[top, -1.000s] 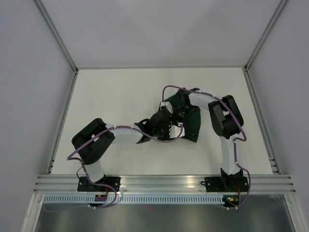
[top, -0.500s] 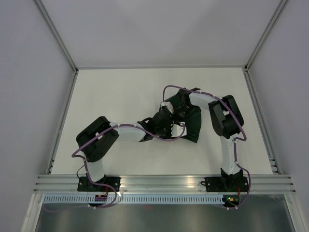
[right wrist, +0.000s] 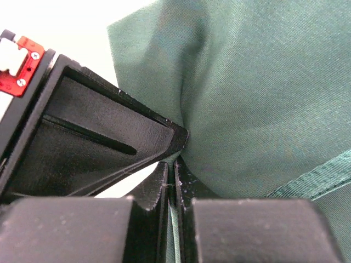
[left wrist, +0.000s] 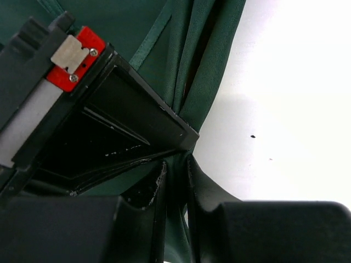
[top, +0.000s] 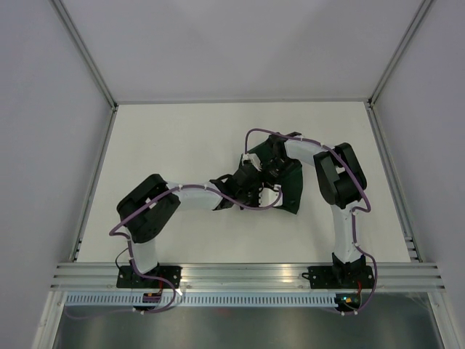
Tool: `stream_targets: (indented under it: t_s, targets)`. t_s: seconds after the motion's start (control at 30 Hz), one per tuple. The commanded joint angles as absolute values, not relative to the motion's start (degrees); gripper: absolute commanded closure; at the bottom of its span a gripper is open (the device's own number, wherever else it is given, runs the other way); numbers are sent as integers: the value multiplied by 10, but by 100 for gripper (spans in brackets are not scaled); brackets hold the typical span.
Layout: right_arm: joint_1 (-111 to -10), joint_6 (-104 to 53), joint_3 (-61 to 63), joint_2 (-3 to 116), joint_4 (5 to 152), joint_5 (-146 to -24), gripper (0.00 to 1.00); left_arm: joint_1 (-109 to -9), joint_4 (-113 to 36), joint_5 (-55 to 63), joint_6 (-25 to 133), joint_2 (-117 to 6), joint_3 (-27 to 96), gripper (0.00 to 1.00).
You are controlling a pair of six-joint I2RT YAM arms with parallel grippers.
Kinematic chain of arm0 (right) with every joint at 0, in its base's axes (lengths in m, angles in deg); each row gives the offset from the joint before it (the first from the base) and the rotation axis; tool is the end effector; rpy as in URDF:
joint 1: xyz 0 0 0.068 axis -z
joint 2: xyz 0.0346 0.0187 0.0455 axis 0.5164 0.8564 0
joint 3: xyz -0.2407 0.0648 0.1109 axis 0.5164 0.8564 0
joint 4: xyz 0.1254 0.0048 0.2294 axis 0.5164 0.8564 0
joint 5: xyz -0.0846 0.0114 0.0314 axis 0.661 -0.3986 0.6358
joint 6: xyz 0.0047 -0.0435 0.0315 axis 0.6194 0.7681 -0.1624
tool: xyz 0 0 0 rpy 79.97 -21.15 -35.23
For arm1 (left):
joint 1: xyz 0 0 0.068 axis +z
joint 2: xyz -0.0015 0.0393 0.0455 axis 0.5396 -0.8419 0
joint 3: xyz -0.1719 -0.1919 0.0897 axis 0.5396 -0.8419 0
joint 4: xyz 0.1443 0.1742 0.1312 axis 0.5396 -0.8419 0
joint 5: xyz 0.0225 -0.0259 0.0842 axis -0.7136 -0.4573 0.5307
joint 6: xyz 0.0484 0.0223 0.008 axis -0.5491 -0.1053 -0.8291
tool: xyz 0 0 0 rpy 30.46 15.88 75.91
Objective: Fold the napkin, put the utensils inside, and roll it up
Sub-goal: Roll the napkin with the utensil
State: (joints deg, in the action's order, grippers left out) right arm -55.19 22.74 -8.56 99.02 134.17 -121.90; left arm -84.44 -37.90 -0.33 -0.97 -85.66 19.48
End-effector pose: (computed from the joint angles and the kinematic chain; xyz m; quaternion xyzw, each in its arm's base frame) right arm 0.3429 0.1805 0.1267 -0.4869 0.7880 0.3766 0.0152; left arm 0.2248 -0.2978 0.1453 0.7076 0.5929 -0.1266 0.3630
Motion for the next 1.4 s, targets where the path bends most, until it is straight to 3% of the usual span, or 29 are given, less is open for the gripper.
stream_targets:
  t_s: [0.0, 0.23, 0.43, 0.93, 1.37]
  targets:
    - [-549, 265, -74, 1019, 1312, -1128, 91, -850, -442, -38, -13, -877, 227, 98]
    - [-536, 240, -78, 969, 1306, -1142, 63, -850, -473, -72, 31, -874, 248, 98]
    - [-519, 181, -60, 915, 1270, -1127, 54, -850, -479, -91, 47, -880, 252, 98]
    - [-449, 115, -5, 813, 1210, -1119, 52, -841, -479, -133, 104, -889, 252, 98]
    - [-384, 197, 144, 667, 1120, -1179, 53, -781, -486, -276, 191, -921, 276, 98]
